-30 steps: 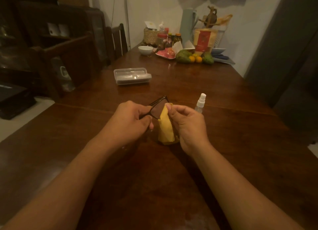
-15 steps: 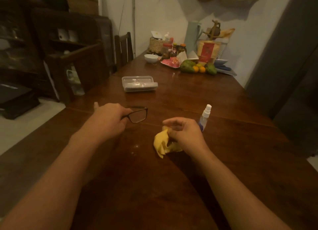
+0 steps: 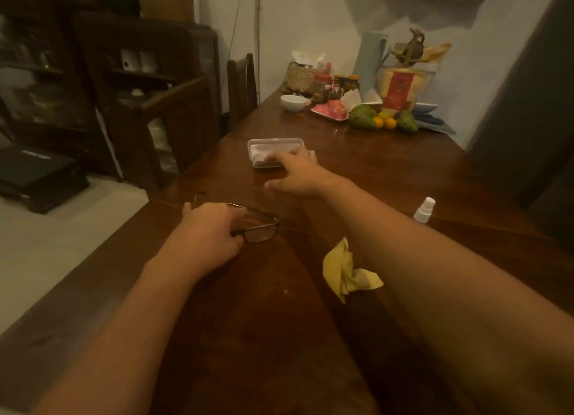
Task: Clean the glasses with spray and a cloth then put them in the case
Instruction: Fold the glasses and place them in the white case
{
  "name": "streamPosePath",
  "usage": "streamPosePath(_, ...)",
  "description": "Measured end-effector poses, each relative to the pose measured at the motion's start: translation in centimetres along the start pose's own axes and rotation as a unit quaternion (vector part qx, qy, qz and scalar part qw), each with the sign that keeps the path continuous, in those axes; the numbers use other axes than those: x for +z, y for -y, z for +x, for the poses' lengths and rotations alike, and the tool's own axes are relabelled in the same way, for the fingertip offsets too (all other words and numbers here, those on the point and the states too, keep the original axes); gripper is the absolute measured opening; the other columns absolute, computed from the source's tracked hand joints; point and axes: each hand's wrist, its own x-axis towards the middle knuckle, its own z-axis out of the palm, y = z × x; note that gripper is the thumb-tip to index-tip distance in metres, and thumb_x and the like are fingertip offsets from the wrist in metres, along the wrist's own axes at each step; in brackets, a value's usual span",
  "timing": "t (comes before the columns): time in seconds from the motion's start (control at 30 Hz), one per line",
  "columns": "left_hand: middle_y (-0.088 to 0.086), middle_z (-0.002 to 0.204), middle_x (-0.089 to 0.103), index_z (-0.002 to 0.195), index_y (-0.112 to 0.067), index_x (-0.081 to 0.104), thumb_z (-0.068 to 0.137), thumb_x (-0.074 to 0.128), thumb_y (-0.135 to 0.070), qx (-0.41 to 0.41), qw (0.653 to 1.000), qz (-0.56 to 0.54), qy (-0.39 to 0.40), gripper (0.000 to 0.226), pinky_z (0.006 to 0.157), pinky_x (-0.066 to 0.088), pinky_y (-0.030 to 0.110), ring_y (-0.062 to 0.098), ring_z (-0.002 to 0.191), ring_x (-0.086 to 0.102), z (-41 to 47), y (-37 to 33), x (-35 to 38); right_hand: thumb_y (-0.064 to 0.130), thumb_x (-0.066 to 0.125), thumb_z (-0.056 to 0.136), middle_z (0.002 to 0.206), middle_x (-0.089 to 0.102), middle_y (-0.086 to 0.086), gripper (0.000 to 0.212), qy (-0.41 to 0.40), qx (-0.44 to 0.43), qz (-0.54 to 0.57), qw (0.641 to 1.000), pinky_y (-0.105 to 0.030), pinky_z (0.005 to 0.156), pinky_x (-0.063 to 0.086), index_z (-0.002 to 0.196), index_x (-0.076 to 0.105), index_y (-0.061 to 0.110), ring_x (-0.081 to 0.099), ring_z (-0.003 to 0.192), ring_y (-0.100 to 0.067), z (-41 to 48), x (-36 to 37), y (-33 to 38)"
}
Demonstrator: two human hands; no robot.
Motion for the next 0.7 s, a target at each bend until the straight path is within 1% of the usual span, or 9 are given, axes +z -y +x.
streamPosePath(0.07, -0.005, 0.126, 0.067, 0.141, -0.042, 0.05, 0.089, 0.064, -0.032, 0.009, 1.0, -0.023, -0.006, 0.055, 0.116, 0.027, 0.06, 0.023, 0.125, 0.056, -0.2, 0.3, -0.1, 0.04, 0.069, 0.092, 0.159, 0.021, -0.014, 0.064, -0.036, -0.001, -0.009, 0.999, -0.055, 0.117, 0.026, 0.149, 0.04, 0.033, 0.019, 0.147, -0.04, 2.2, 0.5, 0.5)
streamPosePath(0.13, -0.004, 0.119, 0.069, 0.138, -0.04, 0.054, 0.088, 0.066, -0.029, 0.011, 0.998, -0.055, -0.008, 0.053, 0.111, 0.037, 0.057, 0.023, 0.119, 0.059, -0.3, 0.5, -0.3, 0.038, 0.069, 0.092, 0.162, 0.019, -0.01, 0.068, -0.066, -0.005, -0.027, 0.997, -0.057, 0.117, 0.027, 0.151, 0.038, 0.031, 0.018, 0.148, -0.04, 4.1, 0.8, 0.7)
streamPosePath(0.23, -0.002, 0.116, 0.069, 0.128, -0.035, 0.064, 0.088, 0.067, -0.029, 0.003, 0.997, -0.08, -0.008, 0.041, 0.109, 0.04, 0.054, 0.023, 0.116, 0.06, -0.2, 0.5, -0.4, 0.041, 0.068, 0.093, 0.164, 0.02, -0.003, 0.068, -0.07, -0.004, -0.044, 0.997, -0.062, 0.116, 0.028, 0.152, 0.035, 0.033, 0.017, 0.148, -0.039, 6.1, 1.1, 0.5)
streamPosePath(0.33, -0.002, 0.113, 0.069, 0.108, -0.033, 0.071, 0.087, 0.07, -0.029, -0.012, 0.995, -0.094, -0.014, 0.021, 0.109, 0.042, 0.052, 0.023, 0.115, 0.06, 0.0, 0.8, -0.5, 0.044, 0.063, 0.095, 0.162, 0.03, 0.0, 0.062, -0.068, 0.002, -0.066, 0.996, -0.063, 0.114, 0.03, 0.151, 0.036, 0.039, 0.021, 0.147, -0.037, 7.4, 1.7, -0.2)
streamPosePath(0.43, -0.004, 0.109, 0.068, 0.094, -0.035, 0.071, 0.087, 0.072, -0.029, -0.025, 0.994, -0.102, -0.022, 0.009, 0.107, 0.044, 0.05, 0.022, 0.112, 0.06, 0.2, 1.3, -0.7, 0.042, 0.062, 0.096, 0.15, 0.048, 0.002, 0.045, -0.095, 0.007, -0.068, 0.993, -0.062, 0.109, 0.033, 0.14, 0.05, 0.042, 0.032, 0.143, -0.033, 7.9, 2.1, -0.8)
streamPosePath(0.53, -0.006, 0.106, 0.065, 0.097, -0.035, 0.071, 0.089, 0.071, -0.031, -0.031, 0.995, -0.094, -0.021, 0.009, 0.108, 0.044, 0.05, 0.021, 0.115, 0.059, 0.3, 1.6, -1.0, 0.038, 0.063, 0.096, 0.134, 0.061, 0.003, 0.029, -0.108, 0.006, -0.098, 0.989, -0.062, 0.106, 0.035, 0.125, 0.062, 0.04, 0.048, 0.132, -0.026, 7.8, 2.4, -1.5)
streamPosePath(0.6, -0.004, 0.11, 0.067, 0.097, -0.034, 0.071, 0.089, 0.072, -0.031, -0.036, 0.995, -0.095, -0.016, 0.009, 0.109, 0.043, 0.051, 0.021, 0.117, 0.058, 0.2, 1.6, -1.2, 0.035, 0.066, 0.095, 0.131, 0.062, 0.003, 0.025, -0.11, 0.0, -0.115, 0.987, -0.06, 0.106, 0.036, 0.119, 0.064, 0.038, 0.05, 0.13, -0.024, 7.4, 2.8, -2.0)
streamPosePath(0.67, -0.004, 0.114, 0.068, 0.097, -0.034, 0.071, 0.088, 0.073, -0.032, -0.041, 0.995, -0.094, -0.017, 0.009, 0.11, 0.042, 0.051, 0.021, 0.119, 0.057, 0.3, 1.6, -1.2, 0.034, 0.07, 0.091, 0.136, 0.059, 0.003, 0.024, -0.146, -0.01, -0.109, 0.983, -0.058, 0.106, 0.036, 0.113, 0.061, 0.037, 0.046, 0.133, -0.025, 7.3, 2.9, -2.5)
streamPosePath(0.7, -0.003, 0.115, 0.068, 0.097, -0.034, 0.071, 0.088, 0.073, -0.032, -0.043, 0.995, -0.094, -0.017, 0.009, 0.11, 0.042, 0.051, 0.021, 0.119, 0.057, 0.3, 1.6, -1.3, 0.034, 0.072, 0.09, 0.14, 0.055, 0.003, 0.027, -0.164, -0.01, -0.1, 0.981, -0.058, 0.107, 0.035, 0.114, 0.059, 0.037, 0.042, 0.136, -0.025, 7.3, 2.9, -2.6)
